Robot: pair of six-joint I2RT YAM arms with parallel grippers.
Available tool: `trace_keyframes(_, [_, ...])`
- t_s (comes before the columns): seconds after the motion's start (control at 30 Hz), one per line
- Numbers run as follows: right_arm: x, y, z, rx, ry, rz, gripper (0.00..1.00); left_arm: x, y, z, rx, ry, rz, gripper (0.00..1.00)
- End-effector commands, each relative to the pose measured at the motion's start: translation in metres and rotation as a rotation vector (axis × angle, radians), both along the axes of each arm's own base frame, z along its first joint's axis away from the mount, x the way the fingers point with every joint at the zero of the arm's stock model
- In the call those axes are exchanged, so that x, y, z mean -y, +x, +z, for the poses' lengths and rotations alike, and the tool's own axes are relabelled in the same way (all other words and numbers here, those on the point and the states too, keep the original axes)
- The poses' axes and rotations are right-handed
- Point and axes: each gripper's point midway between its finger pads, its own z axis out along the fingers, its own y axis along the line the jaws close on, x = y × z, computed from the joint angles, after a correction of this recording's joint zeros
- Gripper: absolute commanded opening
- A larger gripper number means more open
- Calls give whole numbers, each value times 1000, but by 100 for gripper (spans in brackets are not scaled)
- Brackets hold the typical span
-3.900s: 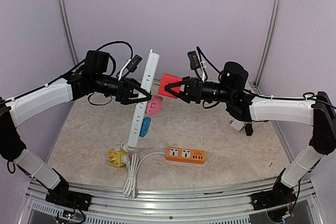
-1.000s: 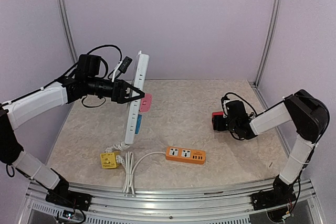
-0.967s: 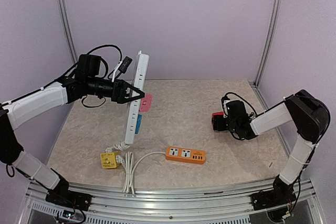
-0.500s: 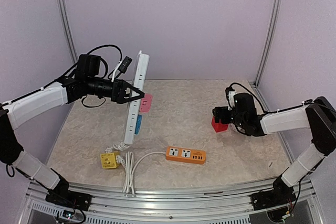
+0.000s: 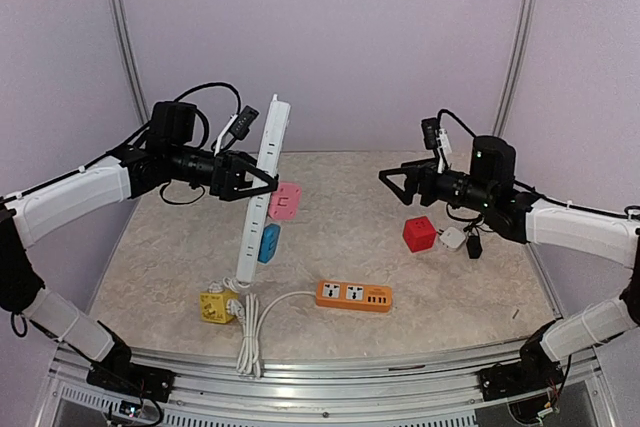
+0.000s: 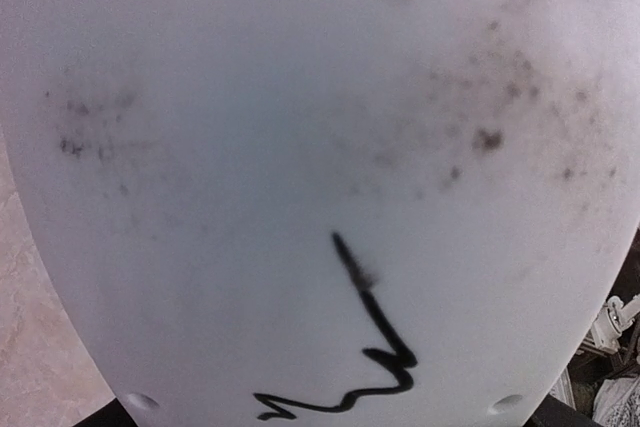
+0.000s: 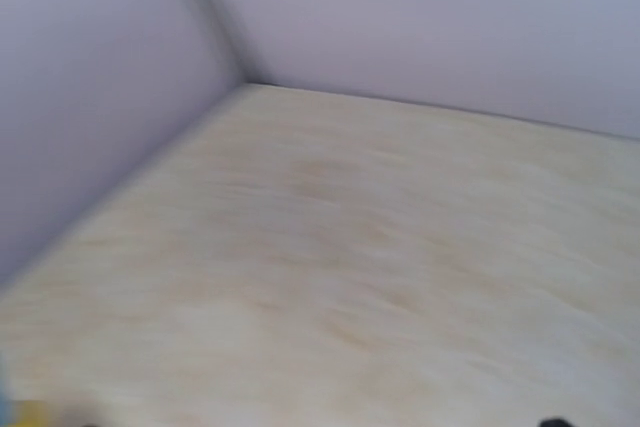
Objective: Pull the plug off the socket
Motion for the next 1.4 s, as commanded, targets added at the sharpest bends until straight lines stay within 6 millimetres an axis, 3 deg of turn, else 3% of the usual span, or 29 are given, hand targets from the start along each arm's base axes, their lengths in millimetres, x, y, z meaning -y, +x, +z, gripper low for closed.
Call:
trace_keyframes(0.0, [-43, -50, 50, 17, 131, 314, 93, 15, -23, 57, 86, -114, -149, 4])
trace_keyframes(0.17, [-73, -82, 81, 50, 187, 479, 93, 33, -37, 75, 126, -131, -228, 5])
trace_keyframes(0.3, [-91, -104, 94, 58, 248, 594, 91, 36, -44, 74, 118, -147, -253, 4])
trace_keyframes(0.43, [-115, -114, 88, 25, 238, 673, 88, 34, -51, 71, 122, -154, -259, 4])
trace_keyframes(0.7, [-141, -122, 76, -14, 240, 743, 83, 32, -54, 67, 123, -150, -255, 4])
trace_keyframes(1.0, [-152, -122, 64, -53, 239, 771, 79, 29, -54, 69, 136, -153, -241, 4])
trace_keyframes(1.37, [-147, -134, 70, -65, 244, 810, 65, 18, -28, 57, 107, -137, -159, 4])
